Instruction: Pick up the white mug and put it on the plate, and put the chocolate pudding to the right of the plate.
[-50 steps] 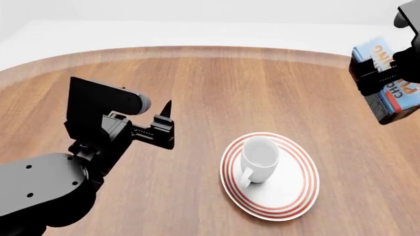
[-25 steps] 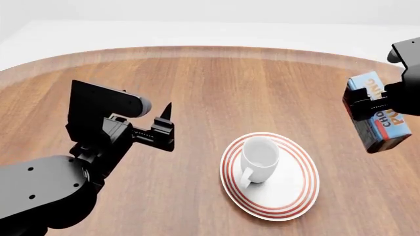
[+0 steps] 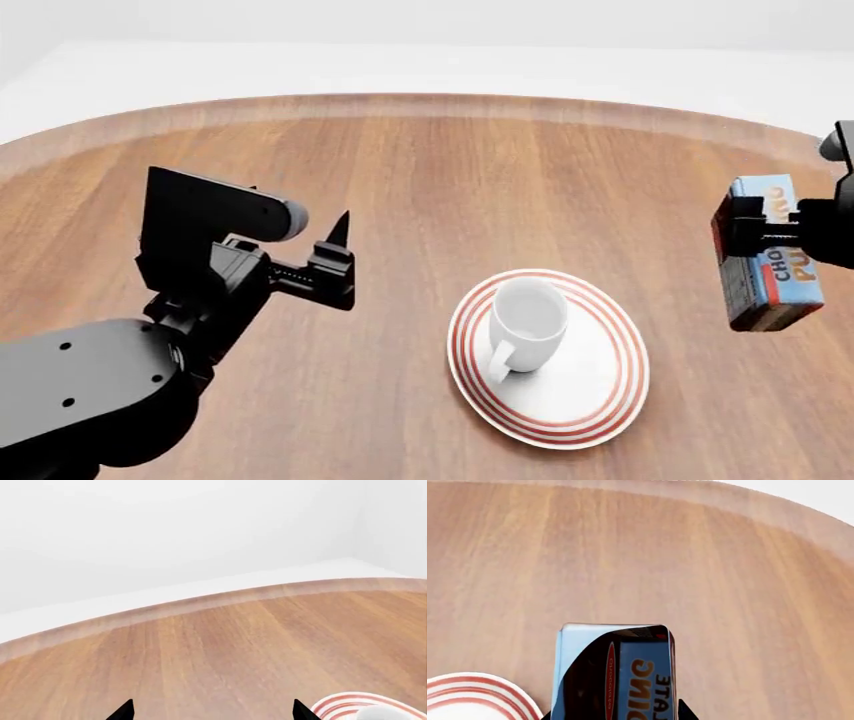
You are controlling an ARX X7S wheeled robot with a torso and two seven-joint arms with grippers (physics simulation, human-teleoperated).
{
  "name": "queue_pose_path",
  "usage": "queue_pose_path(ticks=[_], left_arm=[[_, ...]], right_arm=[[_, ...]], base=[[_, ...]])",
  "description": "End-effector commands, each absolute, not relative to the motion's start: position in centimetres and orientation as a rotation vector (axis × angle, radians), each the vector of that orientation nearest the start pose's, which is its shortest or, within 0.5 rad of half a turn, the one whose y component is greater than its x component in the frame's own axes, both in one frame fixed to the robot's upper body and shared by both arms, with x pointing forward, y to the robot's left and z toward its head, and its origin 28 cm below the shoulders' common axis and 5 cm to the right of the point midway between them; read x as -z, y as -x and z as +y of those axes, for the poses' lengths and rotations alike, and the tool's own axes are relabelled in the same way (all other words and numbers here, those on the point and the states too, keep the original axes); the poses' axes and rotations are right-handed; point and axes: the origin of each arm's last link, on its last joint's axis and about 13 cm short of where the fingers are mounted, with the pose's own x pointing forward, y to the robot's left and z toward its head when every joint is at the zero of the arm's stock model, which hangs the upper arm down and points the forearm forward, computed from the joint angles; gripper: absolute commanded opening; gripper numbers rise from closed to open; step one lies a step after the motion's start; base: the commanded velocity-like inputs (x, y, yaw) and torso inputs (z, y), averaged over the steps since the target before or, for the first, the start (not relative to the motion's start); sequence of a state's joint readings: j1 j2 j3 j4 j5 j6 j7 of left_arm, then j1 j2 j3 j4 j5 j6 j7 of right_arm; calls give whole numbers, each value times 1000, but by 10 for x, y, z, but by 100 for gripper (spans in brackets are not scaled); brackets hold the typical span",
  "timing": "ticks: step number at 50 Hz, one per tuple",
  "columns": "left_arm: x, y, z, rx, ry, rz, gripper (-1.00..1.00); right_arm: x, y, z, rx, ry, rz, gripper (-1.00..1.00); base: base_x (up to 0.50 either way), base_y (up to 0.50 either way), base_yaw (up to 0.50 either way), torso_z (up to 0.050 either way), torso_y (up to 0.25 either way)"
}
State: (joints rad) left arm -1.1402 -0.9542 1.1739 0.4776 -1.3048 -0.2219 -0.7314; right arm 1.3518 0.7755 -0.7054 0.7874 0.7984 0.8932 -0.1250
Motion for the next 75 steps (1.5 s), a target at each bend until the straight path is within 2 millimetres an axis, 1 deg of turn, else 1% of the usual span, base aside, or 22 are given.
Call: queue_pose_path(ticks=[1, 7, 24, 34, 36, 37, 39, 54, 75], left_arm=[[-218, -244, 220, 317, -84, -30, 100], [-218, -244, 220, 319, -85, -30, 100], [-219, -244, 219, 322, -89, -32, 100], [-217, -245, 218, 322, -88, -26, 100], [-217, -244, 218, 322, -88, -26, 100], [-217, -244, 218, 322, -88, -26, 100], [-216, -244, 218, 321, -89, -25, 100], [-216, -245, 218, 322, -89, -23, 100], [-216, -245, 215, 327, -94, -18, 100]], right_arm=[[-221, -338, -313, 143, 16, 564, -100], [-216, -336, -315, 148, 11, 570, -100], [-191, -333, -320, 166, -11, 591, -100], [-177, -327, -327, 191, -22, 605, -100], [-176, -327, -328, 194, -27, 604, -100], [-176, -327, -328, 192, -55, 587, -100], [-172, -326, -329, 200, -37, 601, -100], [-161, -325, -331, 201, -61, 603, -100], [-143, -321, -337, 246, -71, 606, -100]], base=[[0, 0, 0, 0, 0], [0, 0, 0, 0, 0], [0, 0, 0, 0, 0], [0, 0, 0, 0, 0], [0, 0, 0, 0, 0], [0, 0, 0, 0, 0], [0, 0, 0, 0, 0], [0, 0, 0, 0, 1], [0, 0, 0, 1, 0]])
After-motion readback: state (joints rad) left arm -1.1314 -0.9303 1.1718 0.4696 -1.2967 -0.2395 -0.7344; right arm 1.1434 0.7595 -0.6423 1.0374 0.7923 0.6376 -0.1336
